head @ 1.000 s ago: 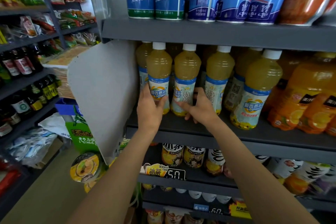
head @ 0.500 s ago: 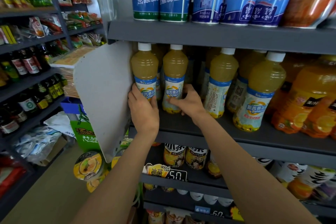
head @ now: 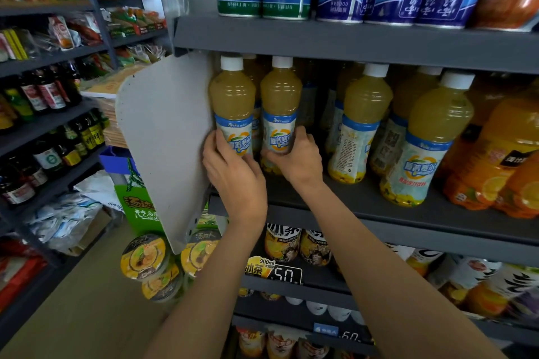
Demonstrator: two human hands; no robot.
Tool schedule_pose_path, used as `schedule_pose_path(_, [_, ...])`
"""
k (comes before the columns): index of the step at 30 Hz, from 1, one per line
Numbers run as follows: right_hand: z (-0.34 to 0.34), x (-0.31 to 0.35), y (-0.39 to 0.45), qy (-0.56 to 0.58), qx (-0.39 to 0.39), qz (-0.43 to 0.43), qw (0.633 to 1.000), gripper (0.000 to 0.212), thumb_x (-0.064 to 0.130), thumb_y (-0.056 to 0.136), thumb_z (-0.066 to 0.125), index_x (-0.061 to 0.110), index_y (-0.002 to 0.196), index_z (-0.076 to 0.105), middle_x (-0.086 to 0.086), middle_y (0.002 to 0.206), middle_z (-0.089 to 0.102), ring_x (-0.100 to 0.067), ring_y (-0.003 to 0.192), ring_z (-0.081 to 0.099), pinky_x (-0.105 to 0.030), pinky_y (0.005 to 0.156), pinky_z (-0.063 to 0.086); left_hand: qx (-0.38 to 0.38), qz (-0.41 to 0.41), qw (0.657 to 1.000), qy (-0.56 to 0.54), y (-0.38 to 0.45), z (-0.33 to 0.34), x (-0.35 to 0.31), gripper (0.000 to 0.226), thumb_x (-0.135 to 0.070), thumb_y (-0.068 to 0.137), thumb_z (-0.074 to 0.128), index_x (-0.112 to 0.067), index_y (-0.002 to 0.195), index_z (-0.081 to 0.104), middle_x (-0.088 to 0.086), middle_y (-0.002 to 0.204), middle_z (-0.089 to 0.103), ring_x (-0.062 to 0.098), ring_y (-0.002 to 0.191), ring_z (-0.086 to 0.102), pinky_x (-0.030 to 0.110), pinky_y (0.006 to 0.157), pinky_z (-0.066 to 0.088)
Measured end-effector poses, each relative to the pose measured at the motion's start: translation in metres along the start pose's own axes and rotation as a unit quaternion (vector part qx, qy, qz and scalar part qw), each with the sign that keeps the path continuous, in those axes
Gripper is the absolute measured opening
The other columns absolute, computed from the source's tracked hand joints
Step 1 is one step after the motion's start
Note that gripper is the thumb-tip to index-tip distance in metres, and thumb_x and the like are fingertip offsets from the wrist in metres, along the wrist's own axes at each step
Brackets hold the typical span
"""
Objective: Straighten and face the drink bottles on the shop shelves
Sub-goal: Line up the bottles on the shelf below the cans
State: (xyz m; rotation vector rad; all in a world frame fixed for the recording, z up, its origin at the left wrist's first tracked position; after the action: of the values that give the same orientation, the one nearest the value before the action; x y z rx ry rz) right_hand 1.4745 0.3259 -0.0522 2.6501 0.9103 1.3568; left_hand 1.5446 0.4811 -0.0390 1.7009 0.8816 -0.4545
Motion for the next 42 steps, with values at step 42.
schedule_pose_path(42, [0.055,0.033,0.035,0.068,0.111,-0.031,0.991,0.046,0.012,0.090,0.058,0.009,0.133,0.044,-0.014,0.129,0.056,-0.028,0.120,0.052,-0.033,0.094,0.043,0.093,0.059,0.988,0.112,0.008,0.019,0.011,0.070,-0.009,0.077,0.073,0.008,0.135,0.037,0.026,0.119,0.054,0.038,0.104,0.055,0.044,0.090,0.046])
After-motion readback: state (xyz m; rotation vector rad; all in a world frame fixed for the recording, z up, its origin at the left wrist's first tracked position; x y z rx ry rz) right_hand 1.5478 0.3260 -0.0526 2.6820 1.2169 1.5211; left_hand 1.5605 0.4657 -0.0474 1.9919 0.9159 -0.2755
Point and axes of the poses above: each hand's wrist, its own y-axis towards the middle knuckle, its own z-axis out of the palm, x = y × z, the point moved 10 cm from there along y, towards the middle knuckle
